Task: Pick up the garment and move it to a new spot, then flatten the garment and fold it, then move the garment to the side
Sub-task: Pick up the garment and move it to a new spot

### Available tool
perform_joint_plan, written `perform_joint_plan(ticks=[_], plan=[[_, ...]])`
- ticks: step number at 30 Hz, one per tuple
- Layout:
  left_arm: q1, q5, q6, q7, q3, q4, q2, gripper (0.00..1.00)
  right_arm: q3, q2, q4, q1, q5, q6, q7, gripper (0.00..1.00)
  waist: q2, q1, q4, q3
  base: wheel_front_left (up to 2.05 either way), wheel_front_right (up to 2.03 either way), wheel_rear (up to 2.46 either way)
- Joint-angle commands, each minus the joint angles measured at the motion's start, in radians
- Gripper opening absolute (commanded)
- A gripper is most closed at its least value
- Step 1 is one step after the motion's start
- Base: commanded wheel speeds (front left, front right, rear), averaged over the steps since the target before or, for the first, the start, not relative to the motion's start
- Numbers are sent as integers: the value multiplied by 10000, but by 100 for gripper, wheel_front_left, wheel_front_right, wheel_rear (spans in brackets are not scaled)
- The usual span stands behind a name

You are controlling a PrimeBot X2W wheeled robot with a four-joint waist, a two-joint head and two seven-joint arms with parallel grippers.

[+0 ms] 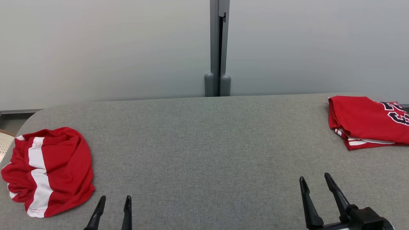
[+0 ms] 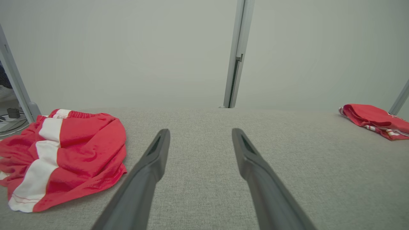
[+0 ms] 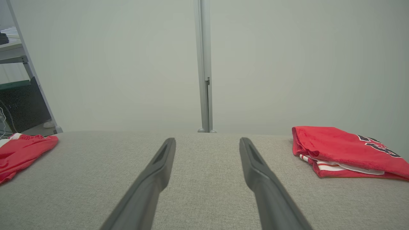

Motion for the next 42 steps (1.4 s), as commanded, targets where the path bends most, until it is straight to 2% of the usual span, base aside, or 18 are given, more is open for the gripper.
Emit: perform_joint_plan(ticks=[1,11,16,26,35,42], plan=[[-26,82,58,4,31,15,33,100,1,-1,1,72,51,-19,-58,100,0,0,5,12,0,0,0],[60,230,54,4,-47,8,33,100,-9,-1,39,108,82,-19,-58,100,0,0,42,59,0,0,0],[-44,253,106,4,-61,64,36,100,30,0,115,155,87,-19,-58,100,0,0,344,82,0,0,0],[89,312,212,4,29,62,34,100,308,-1,216,222,264,-19,-58,100,0,0,1826,-63,0,0,0],[329,476,188,4,279,-160,30,100,649,-7,360,269,621,-19,-58,100,0,0,3958,-116,0,0,0],[272,228,500,4,768,-673,30,100,1221,-10,603,-337,550,-19,-58,100,0,0,4446,326,0,0,0]])
